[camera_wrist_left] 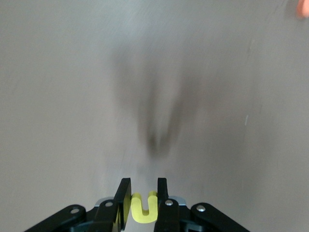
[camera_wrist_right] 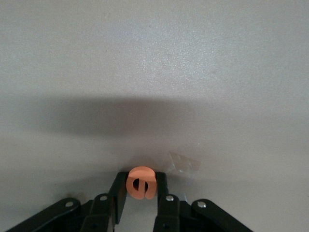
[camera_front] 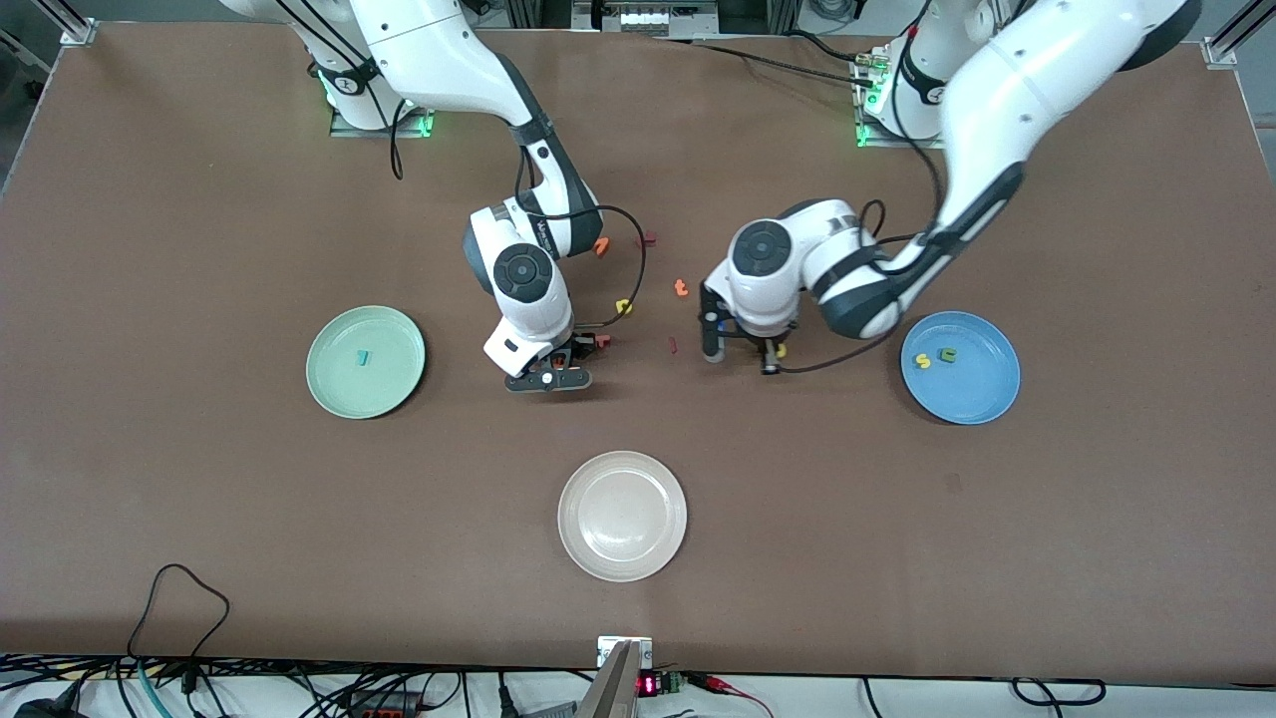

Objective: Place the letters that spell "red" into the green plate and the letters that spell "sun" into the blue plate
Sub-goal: 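Carry the u to the blue plate while the right gripper lifts the e, then release the u while the right gripper drops the e on the green plate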

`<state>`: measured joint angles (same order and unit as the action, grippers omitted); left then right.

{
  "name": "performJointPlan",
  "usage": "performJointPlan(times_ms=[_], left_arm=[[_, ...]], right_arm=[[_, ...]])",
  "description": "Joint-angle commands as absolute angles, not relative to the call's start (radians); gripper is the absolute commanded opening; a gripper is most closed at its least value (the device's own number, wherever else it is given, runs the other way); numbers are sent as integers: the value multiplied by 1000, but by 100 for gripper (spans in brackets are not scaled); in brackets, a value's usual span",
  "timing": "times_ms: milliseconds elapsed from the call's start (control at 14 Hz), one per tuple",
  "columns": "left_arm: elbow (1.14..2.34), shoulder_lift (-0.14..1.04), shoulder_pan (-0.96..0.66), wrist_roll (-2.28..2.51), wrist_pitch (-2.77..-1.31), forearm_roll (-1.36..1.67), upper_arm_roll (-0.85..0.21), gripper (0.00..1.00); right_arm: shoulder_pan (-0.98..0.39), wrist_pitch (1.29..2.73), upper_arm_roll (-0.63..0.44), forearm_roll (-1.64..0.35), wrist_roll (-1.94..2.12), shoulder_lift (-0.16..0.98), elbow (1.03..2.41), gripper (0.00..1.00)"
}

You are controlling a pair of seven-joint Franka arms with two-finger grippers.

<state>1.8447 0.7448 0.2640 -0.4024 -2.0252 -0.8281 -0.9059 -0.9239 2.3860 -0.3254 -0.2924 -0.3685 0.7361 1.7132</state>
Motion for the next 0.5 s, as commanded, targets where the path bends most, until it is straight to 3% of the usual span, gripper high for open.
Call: performJointPlan(times_ms=[0, 214, 357, 429], left_arm=[[1862, 727, 571, -391, -1893, -828, -1102, 9], [1864, 724, 777, -416, -1827, -839, -1150, 9], [1867, 730, 901, -465, -1835, -848, -1146, 9], [1877, 733, 931, -466, -1838, -850, -1141, 13]], right_arm=[[-930, 2382, -328, -310, -350, 750, 1703, 17], [-934, 2379, -331, -316, -359, 735, 1697, 12], [-896, 2314, -350, -316, -362, 648, 1698, 10], [-873, 2266, -376, -313, -357, 614, 1698, 9]])
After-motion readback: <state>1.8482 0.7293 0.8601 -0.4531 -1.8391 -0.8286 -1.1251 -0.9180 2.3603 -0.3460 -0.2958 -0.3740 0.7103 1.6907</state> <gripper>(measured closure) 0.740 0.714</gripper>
